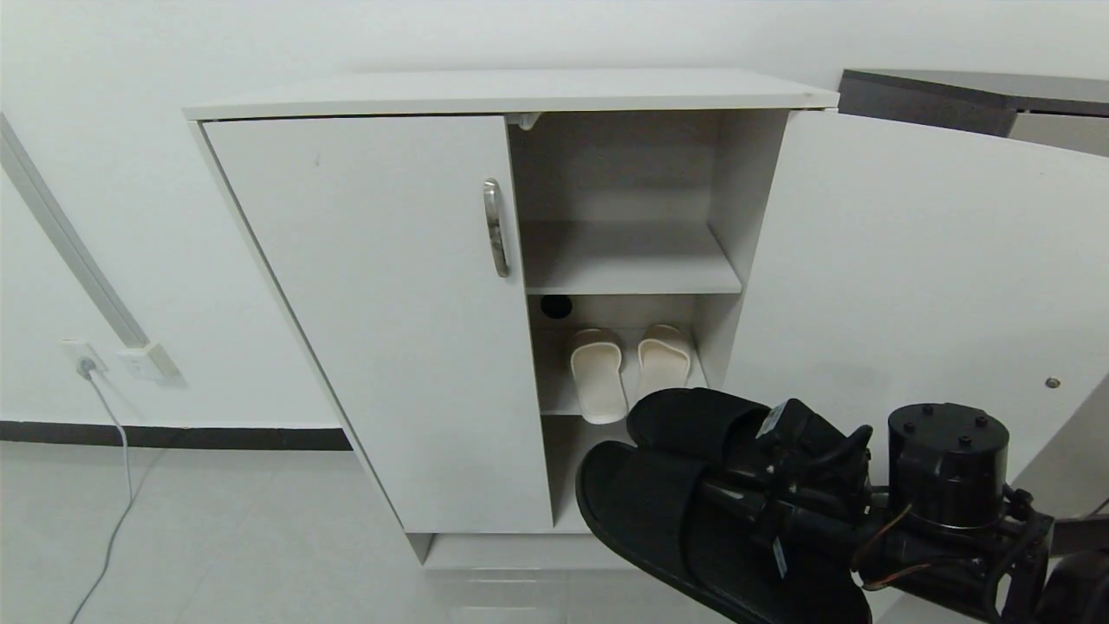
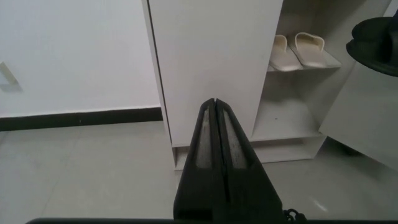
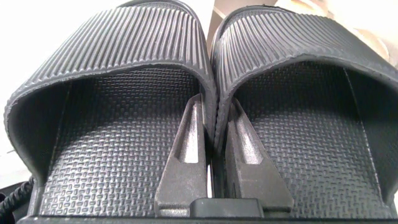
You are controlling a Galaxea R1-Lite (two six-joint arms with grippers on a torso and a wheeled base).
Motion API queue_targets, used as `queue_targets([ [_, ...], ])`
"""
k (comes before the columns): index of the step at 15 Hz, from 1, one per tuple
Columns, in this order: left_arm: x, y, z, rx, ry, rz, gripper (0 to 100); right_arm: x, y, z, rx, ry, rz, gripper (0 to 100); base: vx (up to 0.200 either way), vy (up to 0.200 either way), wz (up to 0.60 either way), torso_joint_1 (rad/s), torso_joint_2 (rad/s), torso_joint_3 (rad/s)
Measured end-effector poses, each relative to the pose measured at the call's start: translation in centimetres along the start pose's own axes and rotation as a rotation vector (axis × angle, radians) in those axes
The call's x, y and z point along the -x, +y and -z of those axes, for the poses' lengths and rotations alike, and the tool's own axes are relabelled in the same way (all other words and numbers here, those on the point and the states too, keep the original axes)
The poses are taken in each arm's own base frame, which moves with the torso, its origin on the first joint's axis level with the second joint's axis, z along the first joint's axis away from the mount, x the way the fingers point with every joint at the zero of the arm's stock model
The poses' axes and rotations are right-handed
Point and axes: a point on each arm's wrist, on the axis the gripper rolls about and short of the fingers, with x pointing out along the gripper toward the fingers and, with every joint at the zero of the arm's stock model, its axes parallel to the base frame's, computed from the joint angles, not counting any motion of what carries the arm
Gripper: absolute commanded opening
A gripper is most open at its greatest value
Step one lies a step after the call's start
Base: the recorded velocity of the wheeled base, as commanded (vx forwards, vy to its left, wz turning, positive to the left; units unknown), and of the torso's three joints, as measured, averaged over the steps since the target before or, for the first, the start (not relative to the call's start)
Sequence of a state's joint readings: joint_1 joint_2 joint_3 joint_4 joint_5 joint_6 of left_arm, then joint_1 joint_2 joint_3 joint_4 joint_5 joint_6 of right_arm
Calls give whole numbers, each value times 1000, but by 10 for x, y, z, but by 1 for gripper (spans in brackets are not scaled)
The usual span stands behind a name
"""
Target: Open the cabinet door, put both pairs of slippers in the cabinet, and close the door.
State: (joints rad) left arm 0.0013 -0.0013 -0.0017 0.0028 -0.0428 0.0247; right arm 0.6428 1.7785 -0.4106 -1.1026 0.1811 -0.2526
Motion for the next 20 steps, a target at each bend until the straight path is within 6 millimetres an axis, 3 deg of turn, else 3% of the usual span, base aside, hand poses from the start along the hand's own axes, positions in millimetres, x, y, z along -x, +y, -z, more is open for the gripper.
queue_targets([
  [4, 0, 0, 0, -1, 0, 0, 0, 1, 0, 1, 0, 1, -1, 0, 0, 150, 0, -1, 4, 2],
  [15, 0, 0, 0, -1, 0, 0, 0, -6, 6, -1, -17, 1, 29, 0, 0, 0, 0, 0, 0, 0],
  [20, 0, 0, 0, -1, 0, 0, 0, -44, 45, -18, -215, 2, 467, 0, 0, 0, 0, 0, 0, 0],
])
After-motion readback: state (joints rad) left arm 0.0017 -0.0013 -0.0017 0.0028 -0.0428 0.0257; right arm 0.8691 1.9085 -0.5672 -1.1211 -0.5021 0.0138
